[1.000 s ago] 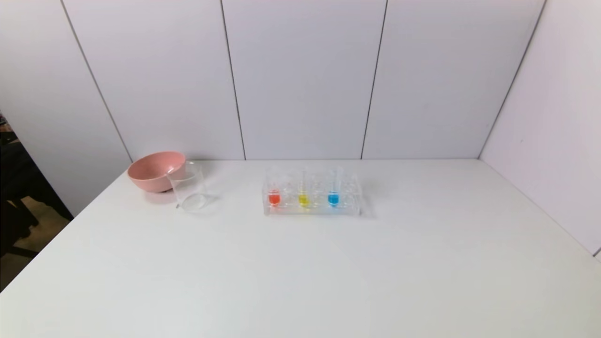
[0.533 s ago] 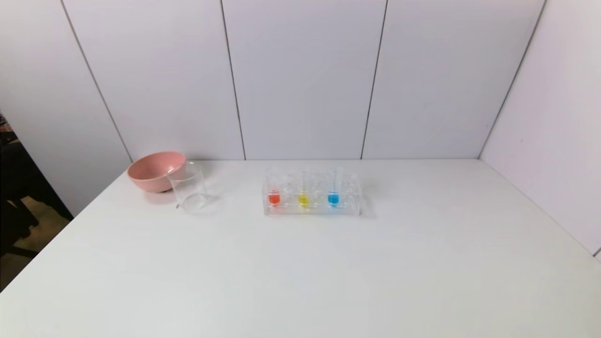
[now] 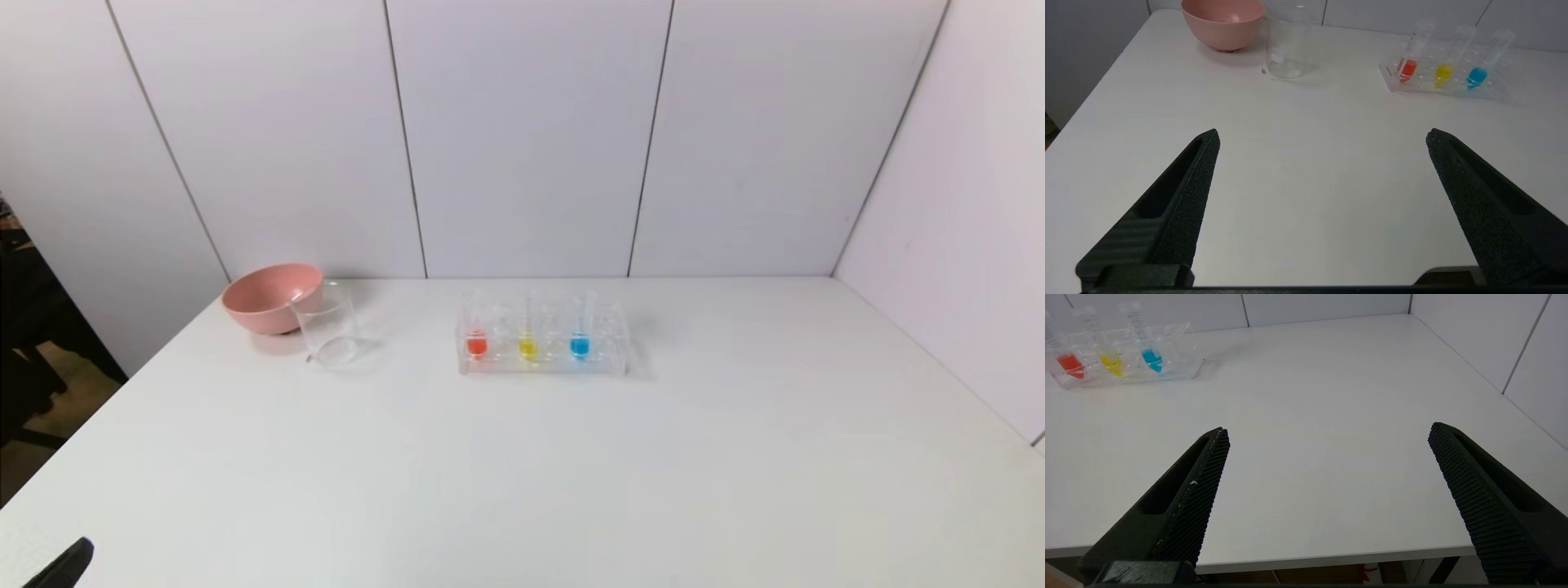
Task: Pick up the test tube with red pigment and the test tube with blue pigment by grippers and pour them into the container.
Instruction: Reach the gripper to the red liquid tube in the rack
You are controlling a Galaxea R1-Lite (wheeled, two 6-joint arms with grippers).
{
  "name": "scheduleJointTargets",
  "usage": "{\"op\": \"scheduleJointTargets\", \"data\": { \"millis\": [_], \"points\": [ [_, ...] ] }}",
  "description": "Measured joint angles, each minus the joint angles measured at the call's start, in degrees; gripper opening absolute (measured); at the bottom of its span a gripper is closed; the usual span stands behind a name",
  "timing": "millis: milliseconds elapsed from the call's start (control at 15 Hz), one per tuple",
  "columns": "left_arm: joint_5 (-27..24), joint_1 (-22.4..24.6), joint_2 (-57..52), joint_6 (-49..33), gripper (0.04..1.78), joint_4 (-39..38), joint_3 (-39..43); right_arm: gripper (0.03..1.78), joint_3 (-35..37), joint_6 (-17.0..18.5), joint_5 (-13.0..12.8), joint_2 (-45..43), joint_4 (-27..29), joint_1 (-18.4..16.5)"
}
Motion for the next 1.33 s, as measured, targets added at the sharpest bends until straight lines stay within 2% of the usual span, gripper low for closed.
{"op": "scheduleJointTargets", "data": {
  "millis": [200, 467, 533, 600, 733, 933, 1133, 1333],
  "points": [
    [-4.22, -2.17, 14.43, -0.34, 1.76, -8.33, -2.15, 1.77, 0.0, 0.0, 0.02, 0.0, 0.0, 0.0],
    [-16.3, -4.1, 35.15, 2.47, 1.76, -19.74, -4.38, 1.77, 0.0, 0.0, 0.0, 0.0, 0.0, 0.0],
    [-17.81, -5.49, 39.94, 3.69, 1.76, -21.91, -5.29, 1.77, 0.0, 0.0, 0.0, 0.0, 0.0, 0.0],
    [-17.2, -7.68, 44.68, 4.53, 1.76, -23.95, -6.47, 1.77, 0.0, -0.01, 0.0, 0.0, 0.0, 0.0],
    [-12.43, -13.58, 54.49, 4.71, 1.76, -28.42, -9.59, 1.77, 0.0, 0.0, 0.0, 0.0, 0.0, 0.0],
    [-0.88, -22.49, 68.91, 2.8, 1.76, -35.97, -16.84, 1.77, 0.0, -0.01, 0.0, 0.0, 0.0, 0.0],
    [14.87, -29.33, 81.73, 1.9, 1.76, -40.68, -29.07, 1.77, 0.0, 0.0, 0.0, 0.0, 0.0, 0.0],
    [29.15, -32.99, 90.02, 1.73, 1.76, -41.75, -38.51, 1.77, 0.0, 0.0, 0.0, 0.0, 0.0, 0.0]
  ]
}}
